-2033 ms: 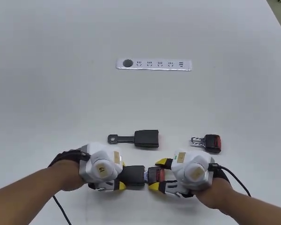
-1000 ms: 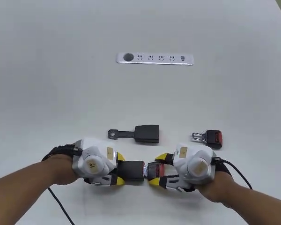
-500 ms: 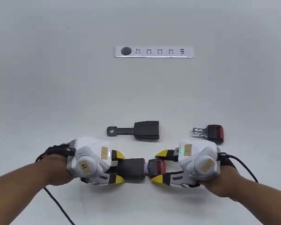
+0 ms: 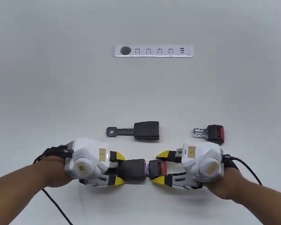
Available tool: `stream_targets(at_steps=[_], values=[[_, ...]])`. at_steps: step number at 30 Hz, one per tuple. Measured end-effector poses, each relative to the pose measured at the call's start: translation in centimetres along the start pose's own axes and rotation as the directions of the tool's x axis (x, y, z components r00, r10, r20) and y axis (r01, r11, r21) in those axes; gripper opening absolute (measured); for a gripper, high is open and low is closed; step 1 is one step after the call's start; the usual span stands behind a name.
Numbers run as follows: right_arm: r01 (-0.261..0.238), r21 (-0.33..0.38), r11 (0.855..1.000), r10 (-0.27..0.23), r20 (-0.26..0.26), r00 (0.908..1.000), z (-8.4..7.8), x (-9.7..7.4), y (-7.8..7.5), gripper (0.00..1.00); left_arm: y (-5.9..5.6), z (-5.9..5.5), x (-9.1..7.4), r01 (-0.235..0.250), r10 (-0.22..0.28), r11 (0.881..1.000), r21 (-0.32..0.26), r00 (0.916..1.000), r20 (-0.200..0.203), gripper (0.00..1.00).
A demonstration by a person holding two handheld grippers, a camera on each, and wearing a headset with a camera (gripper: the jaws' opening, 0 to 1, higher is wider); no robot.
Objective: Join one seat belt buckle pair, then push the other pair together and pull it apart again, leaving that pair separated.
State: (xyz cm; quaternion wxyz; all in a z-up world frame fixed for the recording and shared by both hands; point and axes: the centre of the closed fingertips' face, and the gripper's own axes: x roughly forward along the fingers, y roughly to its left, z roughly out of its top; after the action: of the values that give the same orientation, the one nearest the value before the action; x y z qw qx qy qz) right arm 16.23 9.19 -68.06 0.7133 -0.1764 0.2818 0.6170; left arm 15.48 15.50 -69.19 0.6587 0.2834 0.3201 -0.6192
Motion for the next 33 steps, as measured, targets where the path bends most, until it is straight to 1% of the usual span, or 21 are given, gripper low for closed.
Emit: stream_targets(at_steps=[7, 12, 15, 16, 17, 20, 22, 25, 33], values=[[0.007, 0.01, 1.0, -0.007, 0.009, 0.9999, -0.15, -0.09, -0.05, 0.33, 0.17, 0.14, 0.05, 0.006, -0.006, 1.0, 0.007, 1.0, 0.003, 0.31], [0.007, 0.003, 1.0, -0.007, 0.01, 0.9999, -0.29, -0.08, -0.13, 0.33, 0.24, 0.21, 0.09, 0.005, -0.005, 1.0, 0.002, 1.0, 0.003, 0.31], [0.014, 0.009, 1.0, -0.014, 0.015, 0.9998, -0.31, -0.09, -0.19, 0.34, 0.22, 0.31, 0.09, 0.003, -0.003, 1.0, 0.002, 1.0, -0.002, 0.31], [0.016, 0.023, 1.0, -0.016, 0.017, 0.9997, -0.31, -0.09, -0.19, 0.34, 0.22, 0.32, 0.1, 0.002, -0.002, 1.0, 0.003, 1.0, -0.003, 0.31], [0.018, 0.012, 1.0, -0.019, 0.012, 0.9998, -0.29, -0.08, -0.19, 0.34, 0.2, 0.36, 0.1, 0.002, -0.002, 1.0, 0.0, 1.0, -0.003, 0.31], [0.029, 0.02, 0.999, -0.029, 0.001, 0.9996, -0.28, -0.04, -0.2, 0.35, 0.25, 0.48, 0.15, 0.001, -0.001, 1.0, -0.004, 0.9999, -0.016, 0.32], [0.04, 0.008, 0.999, -0.04, -0.006, 0.9992, -0.27, 0.0, -0.12, 0.35, 0.22, 0.43, 0.19, 0.004, -0.004, 1.0, 0.009, 0.9995, -0.032, 0.32], [0.049, 0.006, 0.999, -0.049, -0.013, 0.9987, -0.35, 0.03, -0.2, 0.36, 0.22, 0.37, 0.16, 0.002, -0.002, 1.0, 0.006, 0.9992, -0.04, 0.32], [0.058, -0.008, 0.998, -0.059, -0.034, 0.9977, -0.08, -0.02, -0.07, 0.36, 0.1, 0.48, 0.21, 0.002, -0.001, 1.0, 0.012, 0.9973, -0.074, 0.33]])
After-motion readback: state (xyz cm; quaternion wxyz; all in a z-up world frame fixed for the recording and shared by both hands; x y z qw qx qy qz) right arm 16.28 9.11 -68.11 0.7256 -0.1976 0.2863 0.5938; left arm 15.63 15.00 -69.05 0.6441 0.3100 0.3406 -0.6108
